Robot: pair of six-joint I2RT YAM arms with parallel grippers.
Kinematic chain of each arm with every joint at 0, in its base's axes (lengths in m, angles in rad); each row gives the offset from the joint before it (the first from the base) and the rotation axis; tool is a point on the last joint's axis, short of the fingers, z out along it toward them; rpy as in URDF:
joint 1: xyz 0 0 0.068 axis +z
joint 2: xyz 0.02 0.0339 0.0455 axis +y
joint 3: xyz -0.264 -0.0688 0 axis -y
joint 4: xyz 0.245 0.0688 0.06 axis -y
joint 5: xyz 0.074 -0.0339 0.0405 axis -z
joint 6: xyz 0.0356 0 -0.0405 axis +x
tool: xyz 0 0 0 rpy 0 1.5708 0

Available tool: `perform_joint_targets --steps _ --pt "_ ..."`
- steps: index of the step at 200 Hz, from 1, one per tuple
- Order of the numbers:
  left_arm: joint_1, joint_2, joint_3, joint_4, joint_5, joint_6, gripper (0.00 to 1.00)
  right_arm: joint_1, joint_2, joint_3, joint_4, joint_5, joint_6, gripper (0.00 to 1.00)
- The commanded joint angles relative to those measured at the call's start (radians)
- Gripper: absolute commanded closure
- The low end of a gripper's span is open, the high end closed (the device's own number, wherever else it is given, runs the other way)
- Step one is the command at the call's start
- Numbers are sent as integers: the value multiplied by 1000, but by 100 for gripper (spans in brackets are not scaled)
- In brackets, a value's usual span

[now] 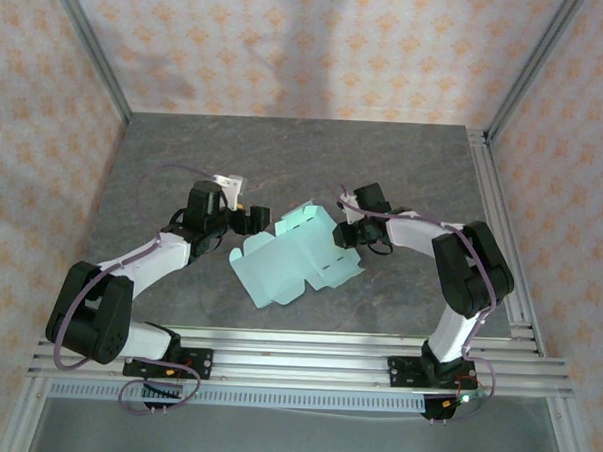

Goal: Fold the paper box

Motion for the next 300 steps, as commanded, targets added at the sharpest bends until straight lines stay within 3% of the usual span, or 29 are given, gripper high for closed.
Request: perform_joint_targets --steps 1,20,44,75,115,159,200,240,268,300 --pt "-3 -2 18 15 2 21 11 -4 6 -5 24 4 5 79" --pt "-3 -1 17 15 3 20 11 -4 7 -5 24 2 5 82" --pt "-4 -3 17 18 2 18 11 -4 2 -5 22 -7 -1 100" --pt "-4 -11 10 26 -9 10 11 -4 -38 -9 26 -26 -24 100" --pt "-3 -28 7 28 -33 -6 11 4 -111 9 18 39 -60 100" --pt "-1 -19 18 23 -44 -28 10 115 -95 135 -208 389 -321 100" --pt "3 -9 24 32 -46 -37 8 227 -83 170 -205 712 -460 100" --pt "9 30 26 57 -40 -51 7 312 -76 149 -91 956 -621 100" --pt "18 61 30 85 -25 -78 7 361 -79 106 12 1041 -759 100" --pt "27 79 41 88 -17 -88 7 407 -101 -6 256 1122 -960 100"
